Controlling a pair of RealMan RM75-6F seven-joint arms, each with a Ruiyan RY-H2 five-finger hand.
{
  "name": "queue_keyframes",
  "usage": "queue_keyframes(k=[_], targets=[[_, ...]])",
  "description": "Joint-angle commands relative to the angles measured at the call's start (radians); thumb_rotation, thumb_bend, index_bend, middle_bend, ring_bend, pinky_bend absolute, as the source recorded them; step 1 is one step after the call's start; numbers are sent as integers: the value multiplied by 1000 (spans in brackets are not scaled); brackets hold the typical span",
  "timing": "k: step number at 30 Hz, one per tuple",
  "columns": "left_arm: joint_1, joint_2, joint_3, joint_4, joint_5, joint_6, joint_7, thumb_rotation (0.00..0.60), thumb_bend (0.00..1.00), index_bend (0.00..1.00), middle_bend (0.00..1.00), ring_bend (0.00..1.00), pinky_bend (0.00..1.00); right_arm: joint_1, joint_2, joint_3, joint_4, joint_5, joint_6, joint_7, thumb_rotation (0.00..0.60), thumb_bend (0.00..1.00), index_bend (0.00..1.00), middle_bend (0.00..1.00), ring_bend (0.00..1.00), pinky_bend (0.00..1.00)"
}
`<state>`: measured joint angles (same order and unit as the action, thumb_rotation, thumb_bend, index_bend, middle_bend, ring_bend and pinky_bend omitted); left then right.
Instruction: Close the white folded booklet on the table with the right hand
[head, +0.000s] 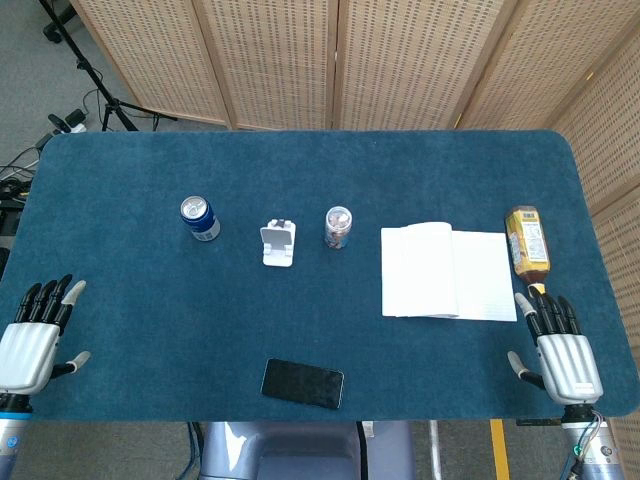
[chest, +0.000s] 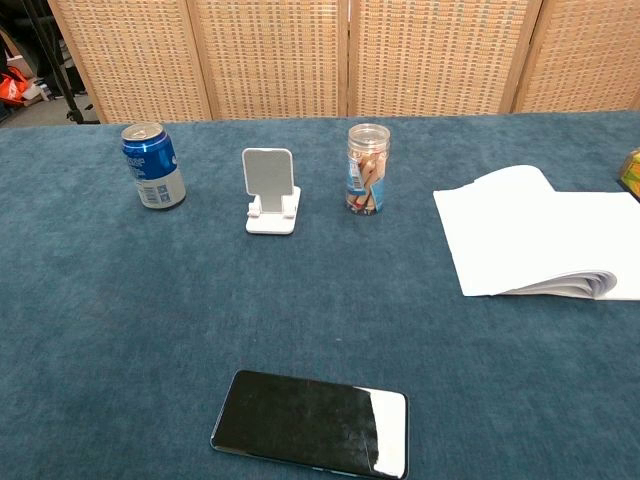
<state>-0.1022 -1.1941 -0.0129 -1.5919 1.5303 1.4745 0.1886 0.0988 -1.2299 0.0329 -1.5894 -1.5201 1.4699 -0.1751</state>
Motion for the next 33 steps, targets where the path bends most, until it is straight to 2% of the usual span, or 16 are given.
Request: queue_keyframes(k=[1,27,33], targets=[[1,0,0,0,0,2,1,600,0,0,0,0,0,0,0,0,0,-1,0,0,600,350,0,0,0,0],[-4,4,-5,1,-8,-7,-14,600,0,0,0,0,0,4,-11,0,-7,-3,-15,-27,600,337,0,0,0,0],[0,10,-6,-3,-6,4,-25,600,0,0,0,0,0,17,-25,7,-39,2,-33,-38,600,337,0,0,0,0]])
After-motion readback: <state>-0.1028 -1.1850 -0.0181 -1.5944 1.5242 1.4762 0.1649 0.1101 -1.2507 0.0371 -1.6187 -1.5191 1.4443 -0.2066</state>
